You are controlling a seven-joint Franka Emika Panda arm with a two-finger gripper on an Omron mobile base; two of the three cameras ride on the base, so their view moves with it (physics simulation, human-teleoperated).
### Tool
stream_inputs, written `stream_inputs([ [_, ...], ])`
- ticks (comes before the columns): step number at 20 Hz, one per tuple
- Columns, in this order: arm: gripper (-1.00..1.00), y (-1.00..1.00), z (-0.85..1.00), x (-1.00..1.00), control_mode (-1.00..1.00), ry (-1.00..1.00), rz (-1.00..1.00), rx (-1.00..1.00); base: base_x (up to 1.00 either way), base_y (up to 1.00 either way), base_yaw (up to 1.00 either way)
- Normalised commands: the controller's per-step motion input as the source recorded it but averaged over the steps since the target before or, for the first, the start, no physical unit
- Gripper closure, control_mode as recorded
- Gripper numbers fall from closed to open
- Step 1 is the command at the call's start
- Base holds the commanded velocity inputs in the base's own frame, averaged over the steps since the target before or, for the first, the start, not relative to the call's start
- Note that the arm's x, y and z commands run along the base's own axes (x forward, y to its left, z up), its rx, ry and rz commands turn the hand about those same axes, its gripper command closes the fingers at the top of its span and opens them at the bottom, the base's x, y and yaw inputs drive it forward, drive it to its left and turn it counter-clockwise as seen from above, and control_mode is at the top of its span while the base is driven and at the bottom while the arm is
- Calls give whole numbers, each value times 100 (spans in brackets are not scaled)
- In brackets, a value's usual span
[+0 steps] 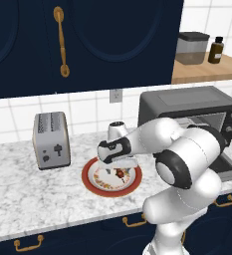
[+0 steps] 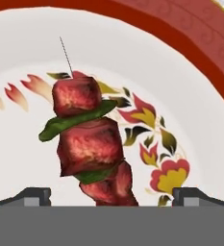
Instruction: Pick up the kebab skewer and baguette bread, and place them inside the toaster oven. Close the toaster oven door and start by setting the timer.
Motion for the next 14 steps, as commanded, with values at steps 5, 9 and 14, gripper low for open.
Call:
stream_inputs([
  [5,-100,0,-25,0,-100,2,3,0,0,0,0],
  [9,100,0,-21,0,-100,3,3,0,0,0,0],
  [14,100,0,-1,0,-100,2,2,0,0,0,0],
])
